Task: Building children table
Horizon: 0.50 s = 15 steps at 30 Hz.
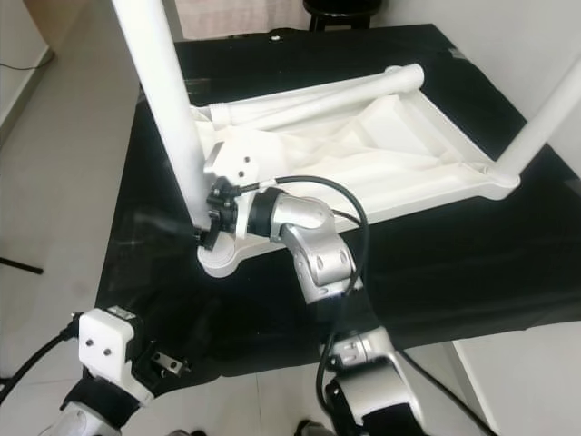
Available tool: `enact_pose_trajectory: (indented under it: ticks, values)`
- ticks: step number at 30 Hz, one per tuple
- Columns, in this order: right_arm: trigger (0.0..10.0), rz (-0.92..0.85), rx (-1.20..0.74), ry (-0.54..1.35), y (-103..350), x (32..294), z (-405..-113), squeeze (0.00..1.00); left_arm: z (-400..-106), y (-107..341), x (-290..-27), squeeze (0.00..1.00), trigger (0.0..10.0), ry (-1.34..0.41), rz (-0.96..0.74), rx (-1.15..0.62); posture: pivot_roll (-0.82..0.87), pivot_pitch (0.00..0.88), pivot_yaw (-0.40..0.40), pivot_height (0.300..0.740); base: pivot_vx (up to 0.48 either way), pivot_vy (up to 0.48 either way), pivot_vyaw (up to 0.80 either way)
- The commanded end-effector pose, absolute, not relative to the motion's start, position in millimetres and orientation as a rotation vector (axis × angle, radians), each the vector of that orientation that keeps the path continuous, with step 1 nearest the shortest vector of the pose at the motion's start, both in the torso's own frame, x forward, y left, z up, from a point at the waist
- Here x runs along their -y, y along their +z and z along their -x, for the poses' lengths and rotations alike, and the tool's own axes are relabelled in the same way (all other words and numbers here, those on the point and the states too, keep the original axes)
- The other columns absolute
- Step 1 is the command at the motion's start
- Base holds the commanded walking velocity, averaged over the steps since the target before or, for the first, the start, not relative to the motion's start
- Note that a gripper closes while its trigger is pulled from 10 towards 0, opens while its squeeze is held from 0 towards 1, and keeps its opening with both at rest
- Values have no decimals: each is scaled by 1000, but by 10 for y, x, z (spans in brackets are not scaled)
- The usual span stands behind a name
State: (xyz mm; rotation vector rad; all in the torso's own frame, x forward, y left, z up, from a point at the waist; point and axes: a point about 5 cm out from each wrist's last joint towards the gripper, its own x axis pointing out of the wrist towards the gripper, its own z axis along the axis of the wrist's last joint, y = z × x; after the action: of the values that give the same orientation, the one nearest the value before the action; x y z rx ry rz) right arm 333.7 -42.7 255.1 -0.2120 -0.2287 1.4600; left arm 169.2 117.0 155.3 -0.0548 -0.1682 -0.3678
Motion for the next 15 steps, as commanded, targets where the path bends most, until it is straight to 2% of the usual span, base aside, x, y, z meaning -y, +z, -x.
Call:
enact_pose_trajectory:
  ticks: [1, 9, 10, 11, 12, 13, 14, 15]
  values:
    - [10000, 226, 252, 1560, 2635, 421, -3320, 0, -1662, 1527, -1164, 0, 10000, -370, 51, 150, 90, 193, 11, 740, 0, 0, 0]
    - [10000, 283, 144, 1730, 2638, 518, -3389, 0, -1640, 1533, -1148, 0, 10000, -368, 55, 147, 95, 207, 7, 740, 0, 0, 0]
    - [8431, 286, 119, 1753, 2611, 520, -3394, 0, -1640, 1533, -1145, 0, 10000, -369, 55, 147, 96, 208, 6, 740, 0, 0, 0]
    - [8431, 286, 119, 1753, 2611, 520, -3394, 0, -1640, 1533, -1145, 0, 10000, -369, 55, 147, 96, 208, 6, 740, 0, 0, 0]
    - [1765, 292, 110, 1774, 2587, 518, -3400, 0, -1640, 1534, -1144, 0, 10000, -369, 56, 147, 96, 208, 6, 740, 0, 0, 0]
    - [1765, 292, 110, 1774, 2587, 518, -3400, 0, -1640, 1534, -1144, 0, 10000, -369, 56, 147, 96, 208, 6, 740, 0, 0, 0]
    - [0, 292, 103, 1788, 2568, 515, -3404, 0, -1640, 1534, -1143, 0, 10000, -369, 57, 147, 97, 209, 6, 740, 0, 0, 0]
    - [0, 292, 103, 1788, 2568, 515, -3404, 0, -1640, 1534, -1143, 0, 10000, -369, 57, 147, 97, 209, 6, 740, 0, 0, 0]
